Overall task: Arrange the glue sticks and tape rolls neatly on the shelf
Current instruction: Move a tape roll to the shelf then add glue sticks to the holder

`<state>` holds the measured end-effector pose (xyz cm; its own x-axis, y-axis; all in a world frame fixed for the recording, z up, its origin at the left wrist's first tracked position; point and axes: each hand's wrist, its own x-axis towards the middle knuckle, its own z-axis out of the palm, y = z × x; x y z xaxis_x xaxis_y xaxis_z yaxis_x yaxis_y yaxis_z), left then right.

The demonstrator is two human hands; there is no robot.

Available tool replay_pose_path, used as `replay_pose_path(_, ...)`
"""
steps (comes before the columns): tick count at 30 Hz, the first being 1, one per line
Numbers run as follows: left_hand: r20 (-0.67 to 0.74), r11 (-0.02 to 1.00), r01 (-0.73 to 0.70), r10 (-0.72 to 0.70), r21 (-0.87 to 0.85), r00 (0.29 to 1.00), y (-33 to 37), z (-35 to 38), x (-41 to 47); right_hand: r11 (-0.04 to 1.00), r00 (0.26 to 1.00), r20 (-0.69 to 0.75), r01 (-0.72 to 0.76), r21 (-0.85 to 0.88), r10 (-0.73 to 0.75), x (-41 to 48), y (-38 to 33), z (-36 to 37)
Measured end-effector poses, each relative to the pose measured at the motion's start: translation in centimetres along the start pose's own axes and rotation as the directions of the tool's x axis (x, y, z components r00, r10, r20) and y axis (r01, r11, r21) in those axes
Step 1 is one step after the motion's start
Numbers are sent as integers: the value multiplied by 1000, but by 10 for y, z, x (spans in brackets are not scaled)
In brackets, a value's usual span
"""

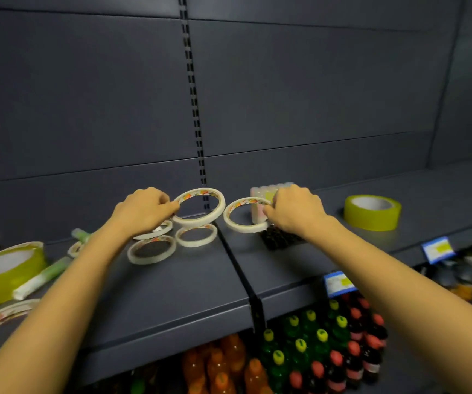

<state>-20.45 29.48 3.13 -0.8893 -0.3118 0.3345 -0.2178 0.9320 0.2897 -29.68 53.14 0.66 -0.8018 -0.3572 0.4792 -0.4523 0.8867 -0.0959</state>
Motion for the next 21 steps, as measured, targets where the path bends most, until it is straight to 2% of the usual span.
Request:
replay_pose_path(3, 34, 997, -83, 83, -11, 996, 39, 12, 9, 991, 991, 29, -134, -9, 134, -15, 40, -18)
replay_pose_path(9, 48, 983, -181, 181, -11, 982, 129, 49, 15, 958, 958, 61, -278, -65, 282, -46, 130, -42)
replay_pose_path(17, 91, 960, -266, 273, -83, 958, 255, 97, 10, 918, 923, 68, -365, -156, 379, -84, 260, -73)
replay_pose_path(21, 75, 960, -265, 272, -87, 959, 312, 125, 4, 903, 912, 64, -387, -186, 405, -98, 325, -81)
